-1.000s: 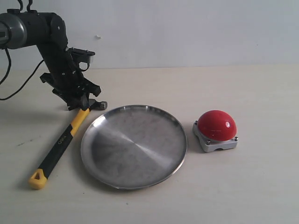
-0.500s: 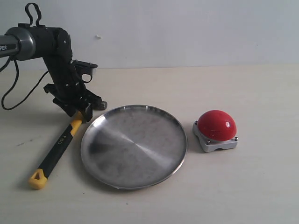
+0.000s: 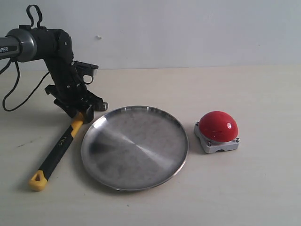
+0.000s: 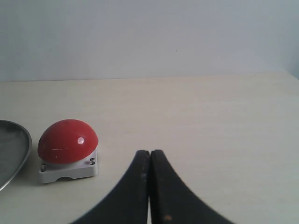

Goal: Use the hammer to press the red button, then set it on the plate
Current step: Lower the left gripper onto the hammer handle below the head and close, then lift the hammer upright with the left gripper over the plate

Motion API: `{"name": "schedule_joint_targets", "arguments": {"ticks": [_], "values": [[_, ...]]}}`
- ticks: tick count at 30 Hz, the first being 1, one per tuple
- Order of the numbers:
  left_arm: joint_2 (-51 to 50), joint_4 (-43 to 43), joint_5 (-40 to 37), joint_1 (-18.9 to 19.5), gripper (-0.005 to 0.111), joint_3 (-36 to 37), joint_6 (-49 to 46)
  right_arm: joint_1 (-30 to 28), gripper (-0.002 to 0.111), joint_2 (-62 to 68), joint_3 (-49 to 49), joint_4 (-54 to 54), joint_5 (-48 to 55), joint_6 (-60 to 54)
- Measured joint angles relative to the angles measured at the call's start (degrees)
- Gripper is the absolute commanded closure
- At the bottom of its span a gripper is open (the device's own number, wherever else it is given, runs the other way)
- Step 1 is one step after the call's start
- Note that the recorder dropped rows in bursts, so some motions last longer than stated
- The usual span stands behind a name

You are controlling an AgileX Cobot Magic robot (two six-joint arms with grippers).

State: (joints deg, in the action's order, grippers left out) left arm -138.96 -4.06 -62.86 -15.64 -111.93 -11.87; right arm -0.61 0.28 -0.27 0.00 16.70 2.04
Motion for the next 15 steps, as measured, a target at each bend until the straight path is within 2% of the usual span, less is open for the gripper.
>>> {"name": "schedule_joint_targets", "arguments": {"ticks": [7, 9, 11, 15], "values": [[-0.66, 0.13, 0.74, 0.00, 0.049, 0.00, 0.00, 0.00, 0.108, 0.00, 0.00, 0.00, 0.00, 0.00], [-0.88, 0.13, 0.63, 0.00, 0.053, -0.22, 0.00, 0.00, 0.108, 0.00, 0.00, 0.00, 0.00, 0.00], [-0.88, 0.26, 0.52, 0.00, 0.064, -0.34, 0.00, 0.00, 0.108, 0.00, 0.00, 0.00, 0.00, 0.00], [-0.88, 0.97, 0.77, 0.00, 0.096, -0.34, 0.21, 0.00, 0.108, 0.00, 0.00, 0.00, 0.00, 0.00]]}}
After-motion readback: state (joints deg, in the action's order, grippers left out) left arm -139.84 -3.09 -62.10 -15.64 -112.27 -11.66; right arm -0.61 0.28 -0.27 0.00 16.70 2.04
